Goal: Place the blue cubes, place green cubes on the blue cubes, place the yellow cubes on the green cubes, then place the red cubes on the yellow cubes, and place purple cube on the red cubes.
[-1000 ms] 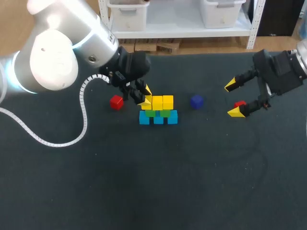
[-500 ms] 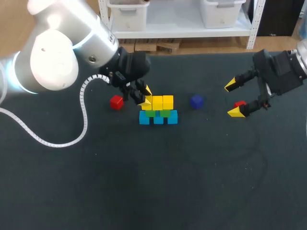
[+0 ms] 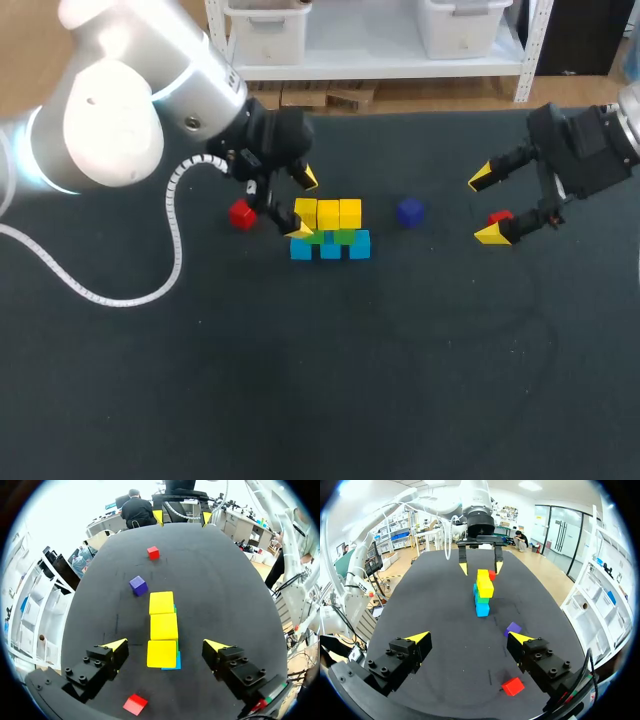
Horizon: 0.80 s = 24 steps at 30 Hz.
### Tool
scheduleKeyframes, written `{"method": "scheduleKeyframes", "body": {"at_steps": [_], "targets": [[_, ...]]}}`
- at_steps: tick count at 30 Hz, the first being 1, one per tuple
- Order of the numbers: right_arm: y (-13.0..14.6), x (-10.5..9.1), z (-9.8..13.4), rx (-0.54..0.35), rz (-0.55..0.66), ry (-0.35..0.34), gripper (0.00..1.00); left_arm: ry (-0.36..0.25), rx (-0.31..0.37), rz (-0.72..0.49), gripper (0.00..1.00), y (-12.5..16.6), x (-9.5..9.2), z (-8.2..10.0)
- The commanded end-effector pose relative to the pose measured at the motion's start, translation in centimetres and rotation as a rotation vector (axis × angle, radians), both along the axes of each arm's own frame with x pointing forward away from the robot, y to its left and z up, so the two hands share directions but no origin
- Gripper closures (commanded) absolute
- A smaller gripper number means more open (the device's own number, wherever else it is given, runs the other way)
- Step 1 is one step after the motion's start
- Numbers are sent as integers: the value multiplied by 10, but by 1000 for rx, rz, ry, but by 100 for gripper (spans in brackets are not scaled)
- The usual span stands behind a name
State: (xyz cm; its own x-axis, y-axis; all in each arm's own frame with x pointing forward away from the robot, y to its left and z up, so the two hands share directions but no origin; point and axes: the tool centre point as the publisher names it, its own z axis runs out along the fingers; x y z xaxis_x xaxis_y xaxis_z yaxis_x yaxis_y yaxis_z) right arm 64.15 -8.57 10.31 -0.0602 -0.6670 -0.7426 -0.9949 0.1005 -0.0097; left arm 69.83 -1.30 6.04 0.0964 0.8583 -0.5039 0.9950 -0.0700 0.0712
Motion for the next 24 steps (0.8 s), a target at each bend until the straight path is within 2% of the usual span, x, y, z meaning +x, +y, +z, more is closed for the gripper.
{"method": "scheduleKeyframes", "body": {"at_steps": [1,11,16,18,20,24], "targets": [[0,1,-1,2,1,0,0,-3,4,-4,0,7,0,6],[0,1,-1,2,1,0,0,-25,39,6,0,35,-2,22],[0,1,-1,2,1,0,0,-26,67,43,0,53,0,21],[0,1,-1,2,1,0,0,-32,58,46,0,62,1,18],[0,1,-1,2,1,0,0,-36,96,-4,0,70,4,15],[0,1,-1,2,1,0,0,-54,126,-122,0,88,16,14]]}}
